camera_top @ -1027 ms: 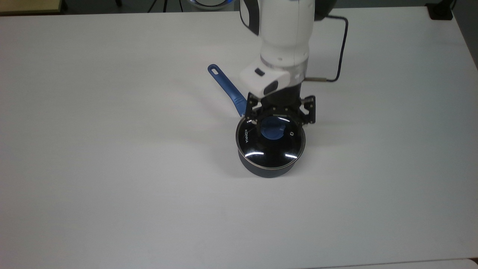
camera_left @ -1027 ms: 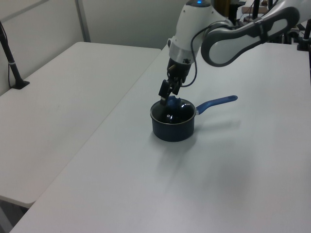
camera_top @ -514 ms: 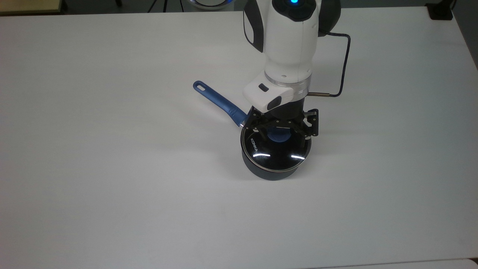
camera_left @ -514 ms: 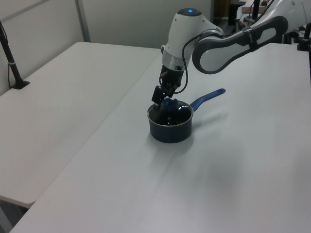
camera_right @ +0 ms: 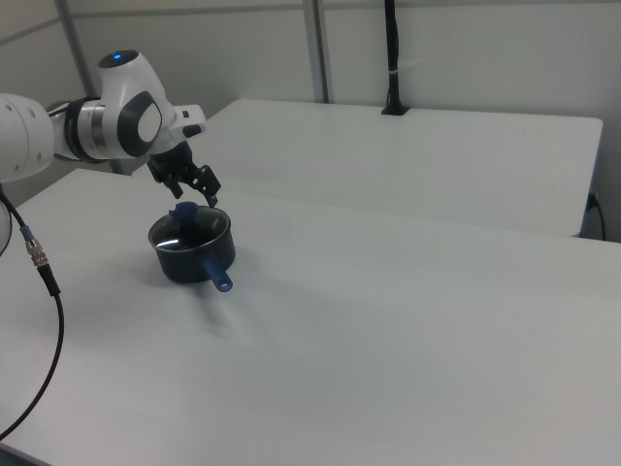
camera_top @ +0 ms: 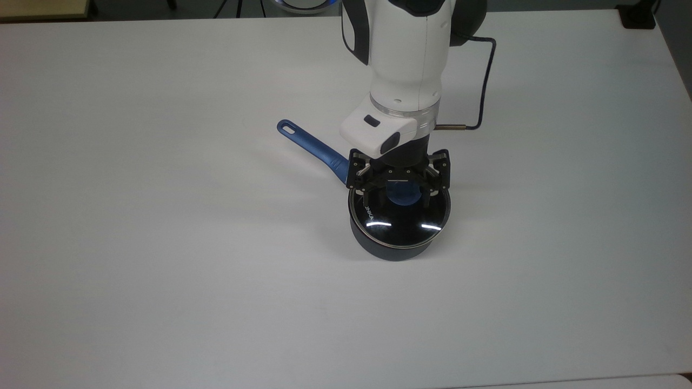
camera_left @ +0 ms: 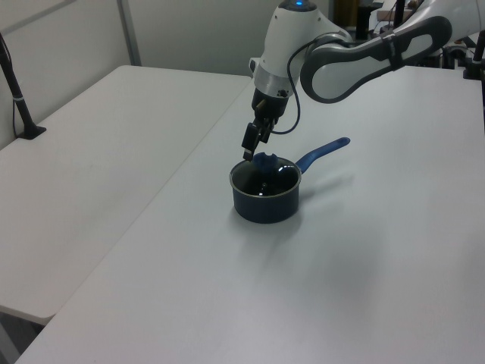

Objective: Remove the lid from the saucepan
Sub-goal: 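Lower the open gripper down onto the blue knob of the glass lid, then close the gripper on the blue lid knob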

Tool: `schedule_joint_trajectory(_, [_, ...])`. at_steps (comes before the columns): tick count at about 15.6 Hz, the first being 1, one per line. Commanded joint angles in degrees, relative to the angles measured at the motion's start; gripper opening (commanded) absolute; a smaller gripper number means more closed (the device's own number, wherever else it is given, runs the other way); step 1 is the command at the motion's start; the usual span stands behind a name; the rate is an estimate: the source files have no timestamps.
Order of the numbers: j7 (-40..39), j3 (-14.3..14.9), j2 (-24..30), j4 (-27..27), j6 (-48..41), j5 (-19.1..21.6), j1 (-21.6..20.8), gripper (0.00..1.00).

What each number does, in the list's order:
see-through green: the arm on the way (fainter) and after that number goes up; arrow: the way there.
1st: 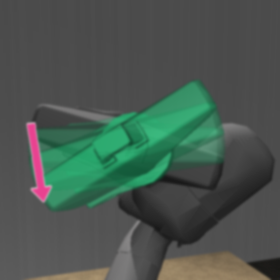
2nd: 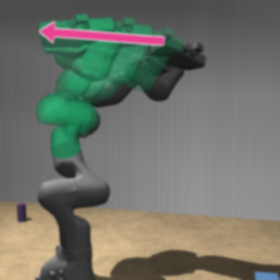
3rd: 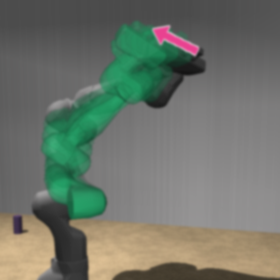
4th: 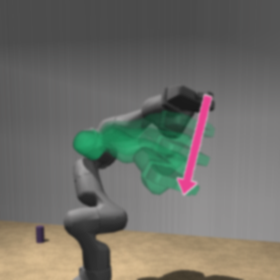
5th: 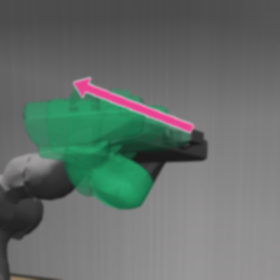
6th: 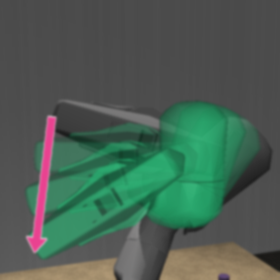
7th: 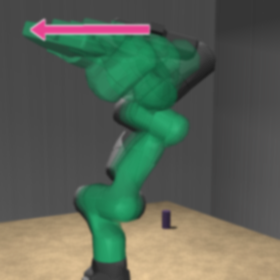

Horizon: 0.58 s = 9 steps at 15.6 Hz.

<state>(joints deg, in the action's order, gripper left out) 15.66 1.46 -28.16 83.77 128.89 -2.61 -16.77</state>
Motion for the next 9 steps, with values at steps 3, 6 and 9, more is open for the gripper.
schedule_joint_trajectory(3, [-11.62,1.09,1.18,1.05,-5.92,4.19,-1.59,1.0])
schedule_joint_trajectory(6, [-11.36,1.09,1.09,1.05,-6.11,4.11,-2.39,1.0])
schedule_joint_trajectory(9, [-11.44,1.09,1.18,1.05,-6.37,3.93,-2.47,0.97])
